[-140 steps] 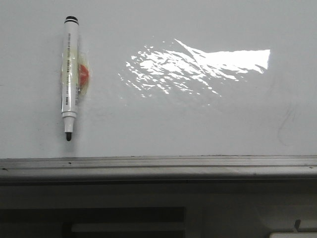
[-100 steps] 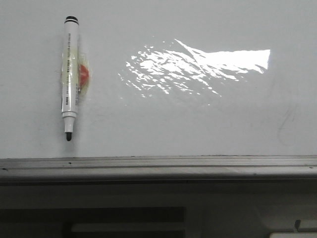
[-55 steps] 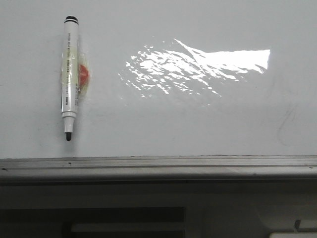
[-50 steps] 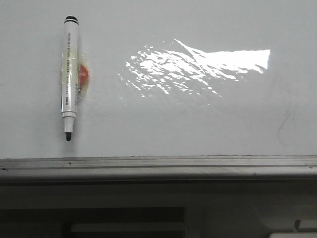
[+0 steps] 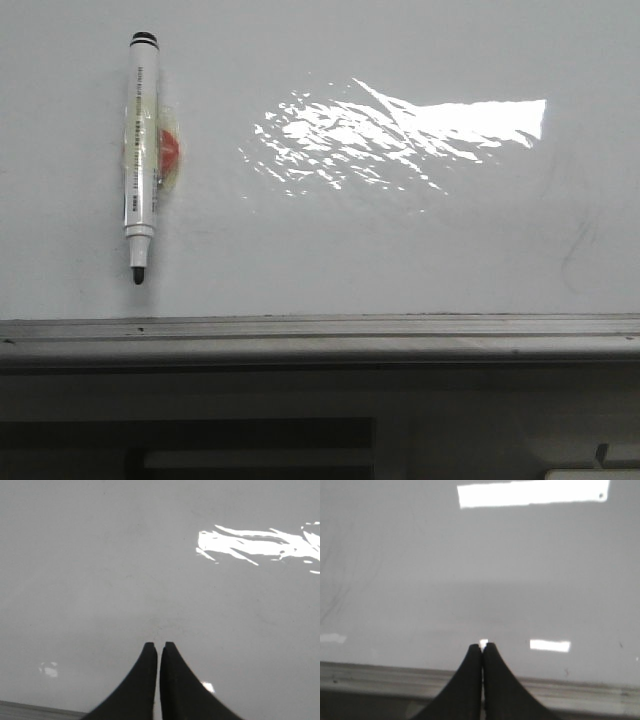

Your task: Write number 9 on whiteboard

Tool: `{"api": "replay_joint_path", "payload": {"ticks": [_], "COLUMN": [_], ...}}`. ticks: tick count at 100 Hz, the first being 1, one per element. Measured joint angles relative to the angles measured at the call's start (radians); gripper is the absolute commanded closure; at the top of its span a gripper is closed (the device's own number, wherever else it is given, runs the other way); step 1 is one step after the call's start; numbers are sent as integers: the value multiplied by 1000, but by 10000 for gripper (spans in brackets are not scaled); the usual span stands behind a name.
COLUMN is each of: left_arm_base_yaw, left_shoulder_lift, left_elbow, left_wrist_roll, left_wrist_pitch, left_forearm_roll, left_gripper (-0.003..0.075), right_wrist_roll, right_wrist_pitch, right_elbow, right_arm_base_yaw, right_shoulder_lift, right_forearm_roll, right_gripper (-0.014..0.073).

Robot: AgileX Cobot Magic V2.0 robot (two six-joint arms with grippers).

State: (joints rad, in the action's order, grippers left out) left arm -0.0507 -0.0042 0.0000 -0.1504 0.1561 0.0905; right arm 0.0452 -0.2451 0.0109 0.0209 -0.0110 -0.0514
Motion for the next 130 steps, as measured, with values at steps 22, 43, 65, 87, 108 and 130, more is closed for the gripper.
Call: {"api": "replay_joint_path", "payload": {"ticks": [22, 43, 65, 87, 108, 130], "left_arm_base_yaw": [0, 0, 0, 0, 0, 7], "left_shoulder_lift": [0, 0, 0, 0, 15, 57], "left_elbow": [0, 0, -1, -84, -201, -213], "left_wrist_roll": [0, 0, 0, 0, 2, 24], "left_wrist_pitch": [-114, -184, -195, -108, 5, 70], "left_forearm_roll": [0, -26, -80, -79, -71, -59], "left_gripper": [741, 741, 741, 741, 741, 573], "right_wrist_roll": [0, 0, 0, 0, 0, 0], "right_wrist_pitch": [187, 198, 42, -131, -310, -337], "right_elbow": [0, 0, -95, -203, -289, -321], "right_arm_base_yaw": [0, 0, 0, 0, 0, 0], "right_shoulder_lift": [0, 0, 2, 107, 221, 283], "right_forearm_roll": [0, 0, 0, -98, -127, -149], "right_gripper": [655, 655, 655, 655, 655, 655]}}
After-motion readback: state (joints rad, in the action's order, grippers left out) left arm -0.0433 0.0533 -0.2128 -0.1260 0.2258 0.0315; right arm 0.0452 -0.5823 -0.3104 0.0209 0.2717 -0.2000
